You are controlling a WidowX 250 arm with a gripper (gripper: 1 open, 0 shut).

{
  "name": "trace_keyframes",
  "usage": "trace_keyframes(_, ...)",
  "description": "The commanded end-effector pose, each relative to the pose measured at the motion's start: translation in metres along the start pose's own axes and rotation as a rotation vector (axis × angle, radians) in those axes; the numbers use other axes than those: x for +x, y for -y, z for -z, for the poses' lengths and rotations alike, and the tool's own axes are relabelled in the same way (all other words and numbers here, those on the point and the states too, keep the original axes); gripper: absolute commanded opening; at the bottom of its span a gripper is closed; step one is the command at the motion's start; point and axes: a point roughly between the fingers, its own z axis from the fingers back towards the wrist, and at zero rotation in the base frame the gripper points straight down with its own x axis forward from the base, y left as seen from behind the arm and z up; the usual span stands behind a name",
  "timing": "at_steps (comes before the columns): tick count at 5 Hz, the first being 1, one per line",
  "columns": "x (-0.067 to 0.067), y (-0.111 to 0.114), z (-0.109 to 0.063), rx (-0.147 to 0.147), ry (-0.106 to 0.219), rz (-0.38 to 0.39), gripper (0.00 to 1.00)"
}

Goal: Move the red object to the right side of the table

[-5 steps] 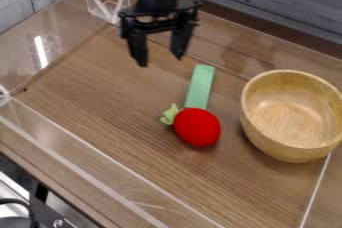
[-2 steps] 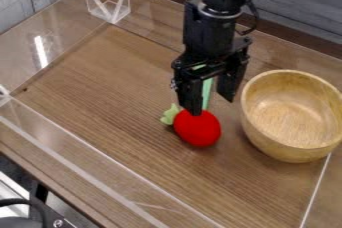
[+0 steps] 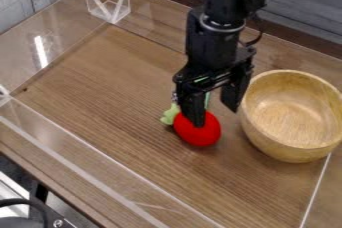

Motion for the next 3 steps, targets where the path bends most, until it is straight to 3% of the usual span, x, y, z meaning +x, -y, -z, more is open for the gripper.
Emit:
trace_keyframes(1, 0.013, 0.002, -0.011, -0.099, 0.030, -0.044, 1.00)
trace_keyframes(2, 0.022, 0.004, -0.009, -0.133, 0.036, -0.077, 1.00)
trace_keyframes(3, 0.023, 0.010, -0.010, -0.161, 0.038, -0.103, 1.00)
